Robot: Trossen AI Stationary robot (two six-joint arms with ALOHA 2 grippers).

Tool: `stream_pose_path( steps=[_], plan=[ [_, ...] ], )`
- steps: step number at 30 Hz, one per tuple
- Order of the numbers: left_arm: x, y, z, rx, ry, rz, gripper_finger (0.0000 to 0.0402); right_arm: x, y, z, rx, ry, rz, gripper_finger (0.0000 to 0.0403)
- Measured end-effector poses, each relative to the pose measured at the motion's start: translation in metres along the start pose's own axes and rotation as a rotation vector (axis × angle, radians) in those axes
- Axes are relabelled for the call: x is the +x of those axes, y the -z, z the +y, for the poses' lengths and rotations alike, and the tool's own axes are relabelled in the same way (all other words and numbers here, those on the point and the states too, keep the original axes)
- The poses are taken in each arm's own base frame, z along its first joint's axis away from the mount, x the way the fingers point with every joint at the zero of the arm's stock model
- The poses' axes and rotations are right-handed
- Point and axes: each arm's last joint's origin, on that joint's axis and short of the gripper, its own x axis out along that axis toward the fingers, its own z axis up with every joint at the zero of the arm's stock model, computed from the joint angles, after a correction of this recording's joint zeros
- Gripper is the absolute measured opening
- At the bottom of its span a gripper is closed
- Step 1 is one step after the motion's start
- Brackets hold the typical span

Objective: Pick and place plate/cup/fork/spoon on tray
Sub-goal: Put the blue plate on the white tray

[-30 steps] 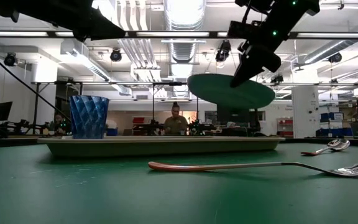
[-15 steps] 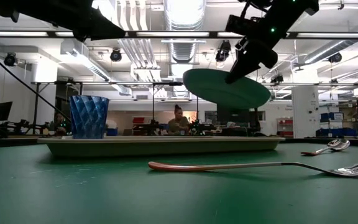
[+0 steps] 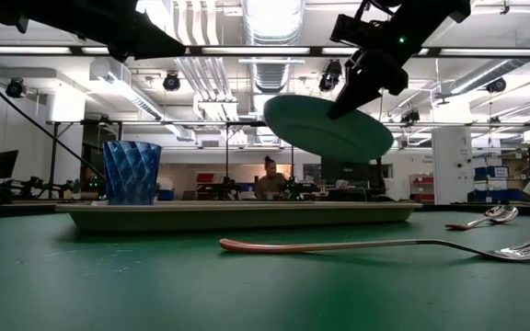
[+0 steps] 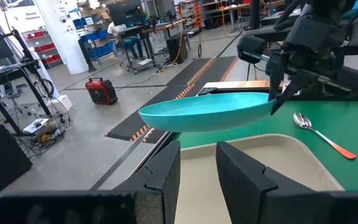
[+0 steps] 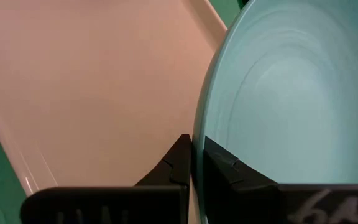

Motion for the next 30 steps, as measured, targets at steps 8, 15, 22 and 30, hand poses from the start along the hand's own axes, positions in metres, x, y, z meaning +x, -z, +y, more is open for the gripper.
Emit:
stream_pose_path(
  steps=[8, 15, 22, 30],
  plan=[
    [0.0000, 0.0000, 0.0000, 0.000, 0.000, 0.000, 0.0089, -0.0009, -0.0045, 0.0023, 0.004, -0.025, -0.047, 0.0011],
    [0.0000, 0.0000, 0.0000, 0.000, 0.000, 0.000, 0.0089, -0.0010, -0.0053, 0.0026, 0.005, -0.024, -0.055, 0.0011],
    [0.0000, -0.0004, 0.0001, -0.002, -0.001, -0.004, 0.0089, -0.0009, -0.0057, 0.0026, 0.007, -0.024, -0.059, 0.0011],
    [0.0000, -0.0007, 0.0001, -0.003, -0.001, -0.007, 0.0089, 0.0073, -0.0061, 0.0075, -0.006, -0.051, -0.057, 0.0011]
  ],
)
